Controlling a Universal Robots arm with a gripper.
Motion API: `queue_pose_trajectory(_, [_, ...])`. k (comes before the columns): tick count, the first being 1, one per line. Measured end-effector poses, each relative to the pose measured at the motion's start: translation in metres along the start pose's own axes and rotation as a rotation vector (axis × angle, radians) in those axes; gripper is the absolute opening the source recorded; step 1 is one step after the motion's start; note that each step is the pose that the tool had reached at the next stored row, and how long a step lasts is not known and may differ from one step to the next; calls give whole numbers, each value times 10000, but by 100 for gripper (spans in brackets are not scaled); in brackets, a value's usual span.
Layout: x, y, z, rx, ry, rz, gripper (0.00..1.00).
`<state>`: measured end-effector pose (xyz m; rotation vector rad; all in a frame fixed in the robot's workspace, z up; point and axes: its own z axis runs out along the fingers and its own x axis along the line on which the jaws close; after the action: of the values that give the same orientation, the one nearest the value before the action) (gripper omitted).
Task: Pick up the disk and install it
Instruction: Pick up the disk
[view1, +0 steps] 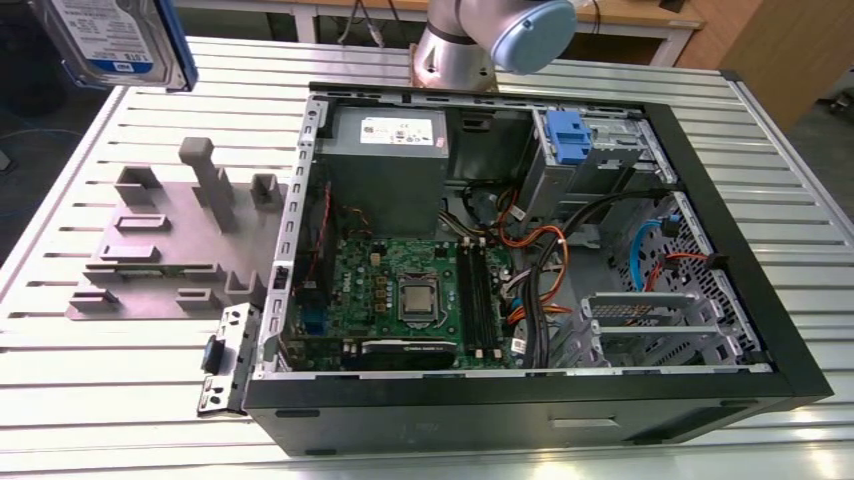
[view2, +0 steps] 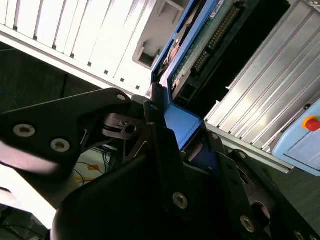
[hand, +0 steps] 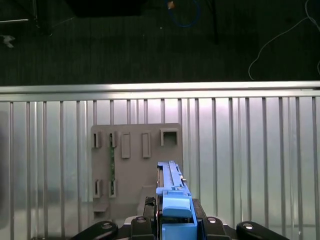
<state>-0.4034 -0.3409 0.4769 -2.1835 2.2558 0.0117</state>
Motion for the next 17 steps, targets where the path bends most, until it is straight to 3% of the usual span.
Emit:
queue_pose_trajectory(8, [107, -68, -1, 1, 43, 0, 36])
queue_pose_trajectory(17, [112, -309, -2, 3, 73, 1, 36])
